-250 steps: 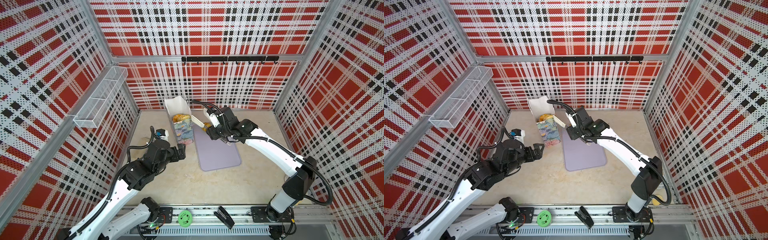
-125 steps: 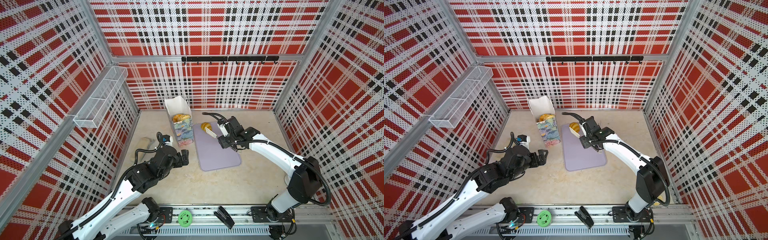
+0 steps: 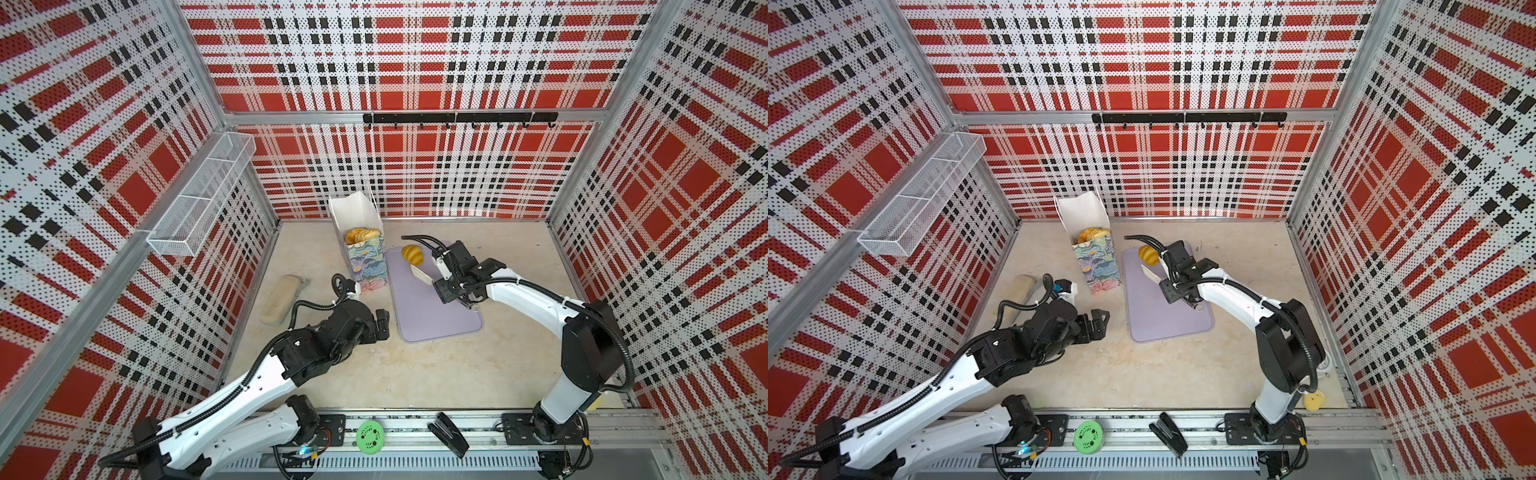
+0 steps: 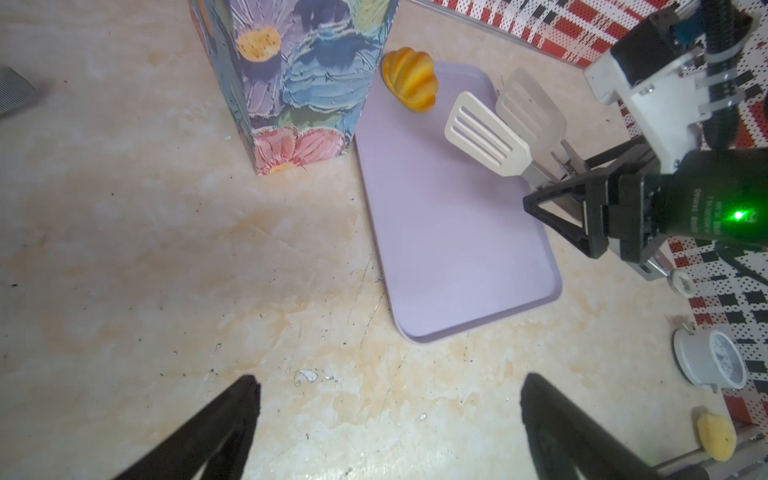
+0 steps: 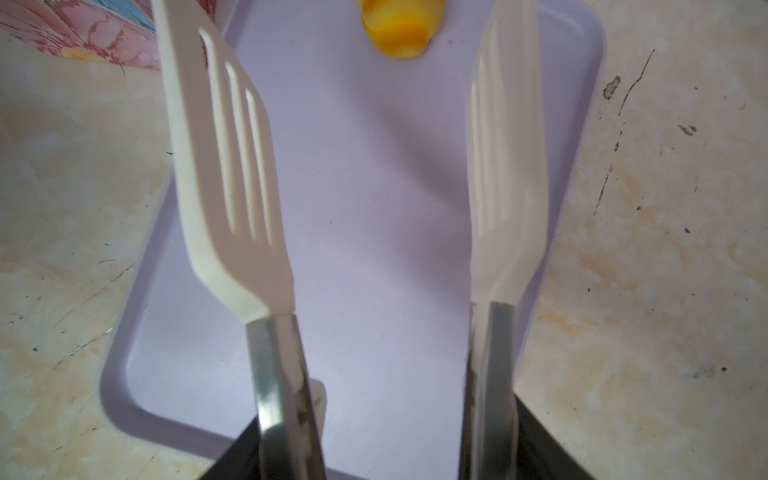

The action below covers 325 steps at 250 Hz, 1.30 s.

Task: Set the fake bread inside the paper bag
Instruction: 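Move the open tongs back over the tray toward the striped yellow roll, then lower the tongs around the striped yellow roll and close them with the right gripper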

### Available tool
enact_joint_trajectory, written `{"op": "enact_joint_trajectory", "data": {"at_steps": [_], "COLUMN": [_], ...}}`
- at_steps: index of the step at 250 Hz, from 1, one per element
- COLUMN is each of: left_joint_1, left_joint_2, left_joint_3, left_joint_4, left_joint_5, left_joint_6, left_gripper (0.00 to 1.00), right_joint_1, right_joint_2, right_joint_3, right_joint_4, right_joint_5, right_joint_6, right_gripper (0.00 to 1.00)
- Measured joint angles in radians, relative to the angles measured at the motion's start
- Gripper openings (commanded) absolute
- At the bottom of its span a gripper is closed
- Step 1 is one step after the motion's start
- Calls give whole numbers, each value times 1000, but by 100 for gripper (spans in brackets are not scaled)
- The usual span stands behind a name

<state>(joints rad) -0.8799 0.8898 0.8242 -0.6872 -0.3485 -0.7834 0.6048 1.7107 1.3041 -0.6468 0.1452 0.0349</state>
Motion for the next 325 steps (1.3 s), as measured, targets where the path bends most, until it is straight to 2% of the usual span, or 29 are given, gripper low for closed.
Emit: {"op": "enact_joint_trajectory", "data": {"at_steps": [71, 188, 325], "left_joint_1": [-34, -87, -93], "left_joint_2": [56, 96, 88], "left_joint_3": [-27, -40, -72], "left_joint_4": [60, 116, 119], "left_joint_5": [-5, -75, -86], "left_joint_6": [-29, -67, -90], "left_gripper": [99, 99, 99], "right_joint_1": [-34, -62, -74], "right_joint_2": [49, 183, 328], "right_joint_3": [-14, -13, 138], "right_joint_4": [67, 162, 174], "right_joint_5": [-39, -85, -82], "right_joint_6": [10, 17, 1], "right_gripper": [67, 67, 66]}}
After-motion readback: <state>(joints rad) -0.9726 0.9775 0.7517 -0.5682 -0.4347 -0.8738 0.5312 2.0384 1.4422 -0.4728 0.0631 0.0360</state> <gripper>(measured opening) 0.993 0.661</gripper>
